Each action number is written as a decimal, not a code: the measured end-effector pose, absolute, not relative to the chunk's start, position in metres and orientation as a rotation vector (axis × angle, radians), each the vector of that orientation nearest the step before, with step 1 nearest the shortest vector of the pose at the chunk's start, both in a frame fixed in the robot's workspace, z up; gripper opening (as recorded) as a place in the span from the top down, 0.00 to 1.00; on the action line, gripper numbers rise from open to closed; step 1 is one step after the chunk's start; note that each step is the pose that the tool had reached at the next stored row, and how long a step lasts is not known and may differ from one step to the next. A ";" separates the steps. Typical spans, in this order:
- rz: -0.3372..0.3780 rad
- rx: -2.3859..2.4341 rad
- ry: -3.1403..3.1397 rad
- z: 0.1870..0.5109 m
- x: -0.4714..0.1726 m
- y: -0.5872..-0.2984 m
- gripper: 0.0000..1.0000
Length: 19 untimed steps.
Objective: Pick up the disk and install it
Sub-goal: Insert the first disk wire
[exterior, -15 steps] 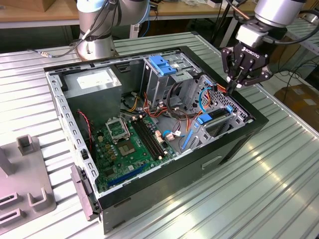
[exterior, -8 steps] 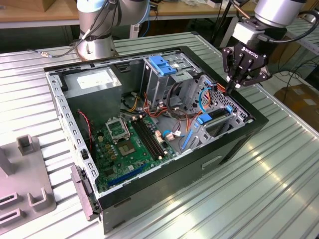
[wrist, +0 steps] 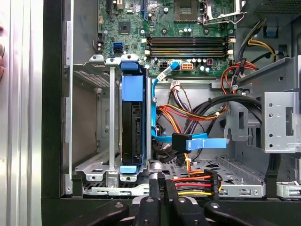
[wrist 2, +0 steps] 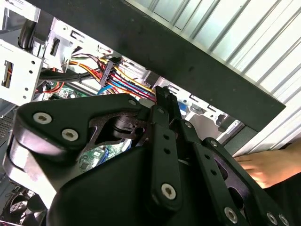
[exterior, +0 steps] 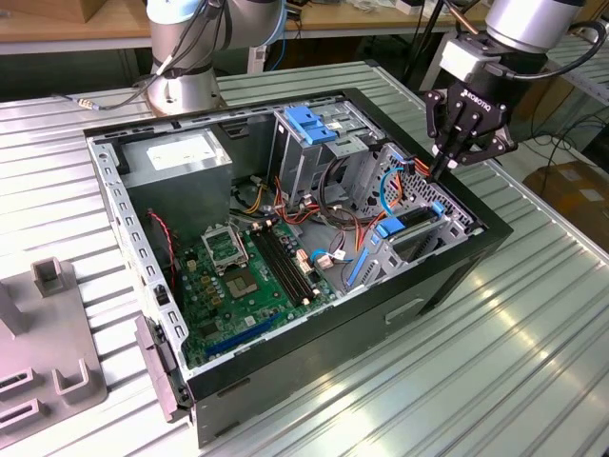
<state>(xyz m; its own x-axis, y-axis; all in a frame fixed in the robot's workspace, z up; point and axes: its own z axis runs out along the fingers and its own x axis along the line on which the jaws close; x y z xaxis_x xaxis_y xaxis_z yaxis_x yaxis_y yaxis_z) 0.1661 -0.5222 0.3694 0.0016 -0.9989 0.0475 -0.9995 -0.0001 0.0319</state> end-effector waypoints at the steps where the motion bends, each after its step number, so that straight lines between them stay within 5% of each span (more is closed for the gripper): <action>1: 0.017 2.183 -2.181 0.369 0.166 -0.522 0.84; 19: 0.011 2.032 -2.321 0.369 0.166 -0.522 0.84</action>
